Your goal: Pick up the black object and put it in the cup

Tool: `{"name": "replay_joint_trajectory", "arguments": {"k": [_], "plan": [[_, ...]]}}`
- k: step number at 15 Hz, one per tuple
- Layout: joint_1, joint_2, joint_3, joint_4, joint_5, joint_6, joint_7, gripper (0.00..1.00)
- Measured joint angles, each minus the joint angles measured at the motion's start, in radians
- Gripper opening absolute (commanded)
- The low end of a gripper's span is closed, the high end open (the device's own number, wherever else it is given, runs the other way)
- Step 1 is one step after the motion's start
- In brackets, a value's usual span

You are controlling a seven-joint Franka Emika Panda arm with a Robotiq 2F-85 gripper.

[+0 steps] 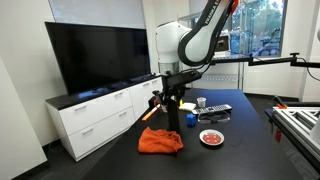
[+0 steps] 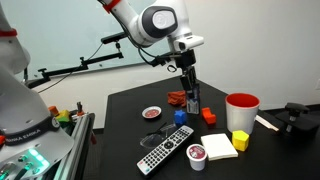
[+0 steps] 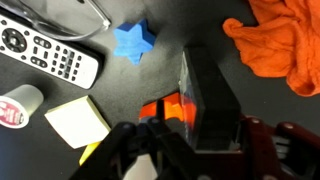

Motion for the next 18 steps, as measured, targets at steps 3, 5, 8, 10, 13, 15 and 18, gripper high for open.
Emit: {"name": "replay_joint_trajectory", "arguments": {"k": [3,5,8,10,13,15,18], "plan": [[0.01,0.001,-0.012,0.007,0.0,0.001,0.0,0.08],[0.015,-0.001,-0.015,0.01,0.0,0.002,0.0,0.08],[0.017,-0.037,-0.019,0.013,0.005,-0.009,-0.001,0.08],[0.013,-0.099,-0.026,0.022,0.005,-0.042,-0.004,0.08],[-0.021,-0.223,-0.043,0.042,0.004,-0.124,-0.017,0.08],[-0.064,-0.28,-0.053,0.061,0.002,-0.168,-0.024,0.08],[-0.127,-0.294,-0.06,0.083,0.002,-0.182,-0.028,0.08]]}}
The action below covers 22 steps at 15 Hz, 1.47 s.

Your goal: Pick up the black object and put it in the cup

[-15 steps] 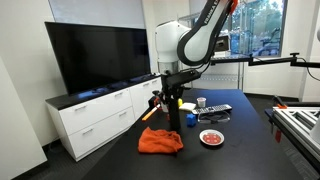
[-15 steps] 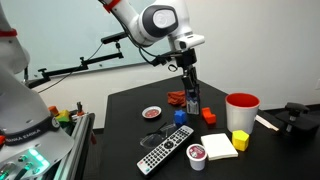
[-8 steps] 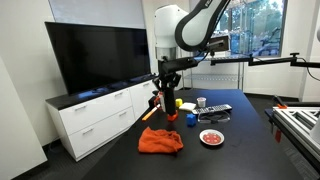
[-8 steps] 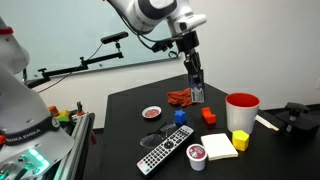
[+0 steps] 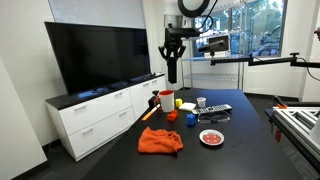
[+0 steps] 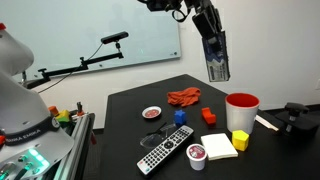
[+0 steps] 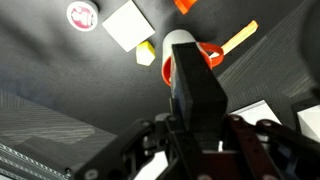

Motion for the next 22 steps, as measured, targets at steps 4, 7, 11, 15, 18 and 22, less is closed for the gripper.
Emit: {"name": "replay_joint_trajectory", "arguments": {"k": [4,7,11,15,18,22], "plan": [[-0.036,0.042,0.0,0.006,0.0,0.042,0.009,0.08],[-0.041,0.104,-0.001,0.015,0.0,0.103,0.033,0.08],[-0.04,0.182,-0.012,0.046,0.0,0.152,0.051,0.08],[-0.037,0.217,-0.03,0.083,0.0,0.156,0.062,0.08],[-0.03,0.231,-0.035,0.099,0.0,0.158,0.075,0.08],[-0.015,0.25,-0.039,0.104,0.001,0.169,0.093,0.08]]}}
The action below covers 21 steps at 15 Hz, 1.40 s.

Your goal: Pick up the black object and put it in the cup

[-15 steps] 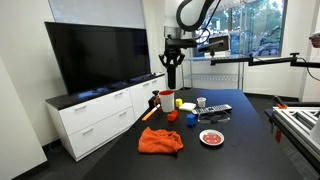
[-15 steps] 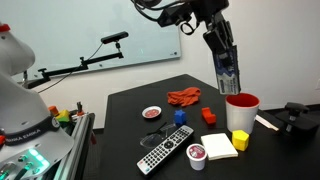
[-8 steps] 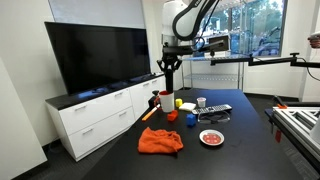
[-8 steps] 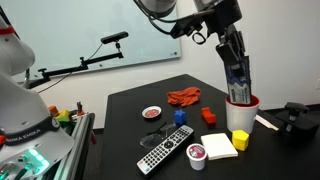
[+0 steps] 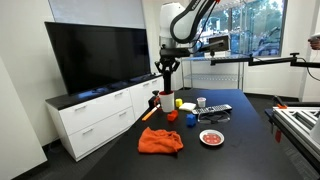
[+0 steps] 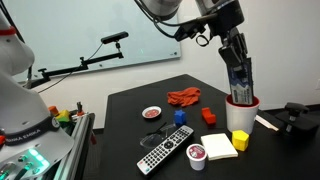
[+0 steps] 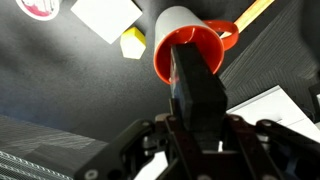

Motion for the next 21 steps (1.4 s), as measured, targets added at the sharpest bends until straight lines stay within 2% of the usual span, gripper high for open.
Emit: {"name": "replay_joint_trajectory", "arguments": {"k": [1,2,3,4,9,14,18,21], "plan": [[0.004,0.004,0.0,0.0,0.0,0.002,0.002,0.08],[0.008,0.008,0.0,0.002,0.0,0.003,0.004,0.58],[0.011,0.01,0.0,0.003,0.001,0.004,0.007,0.58],[0.014,0.011,0.0,0.005,0.001,0.004,0.009,0.63],[0.022,0.011,-0.002,0.02,0.001,0.004,0.018,1.0],[0.042,-0.024,0.018,0.012,0.012,-0.005,0.001,1.0],[0.105,-0.154,0.122,-0.091,0.076,-0.08,-0.1,1.0],[0.152,-0.258,0.196,-0.185,0.083,-0.157,-0.168,1.0]]}}
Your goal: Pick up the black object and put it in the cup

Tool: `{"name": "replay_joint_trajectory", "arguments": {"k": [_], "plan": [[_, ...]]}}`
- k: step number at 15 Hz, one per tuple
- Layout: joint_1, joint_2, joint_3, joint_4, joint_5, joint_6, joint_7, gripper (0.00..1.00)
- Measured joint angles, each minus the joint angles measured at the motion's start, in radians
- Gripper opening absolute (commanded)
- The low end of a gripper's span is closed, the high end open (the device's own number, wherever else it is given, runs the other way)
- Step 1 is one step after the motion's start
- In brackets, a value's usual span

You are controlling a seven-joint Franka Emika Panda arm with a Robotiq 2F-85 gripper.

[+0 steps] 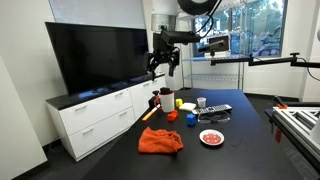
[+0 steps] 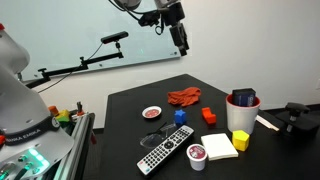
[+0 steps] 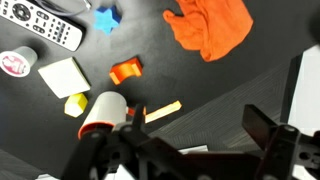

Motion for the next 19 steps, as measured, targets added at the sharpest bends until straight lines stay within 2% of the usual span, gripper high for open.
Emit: {"name": "replay_joint_trajectory", "arguments": {"k": [3,6,19], "plan": [[0.013,-0.068,0.048,-0.063,-0.018,-0.091,-0.059,1.0],[0.012,-0.098,0.062,-0.105,-0.034,-0.14,-0.113,1.0],[-0.004,-0.107,0.062,-0.151,0.039,-0.099,-0.238,1.0]]}}
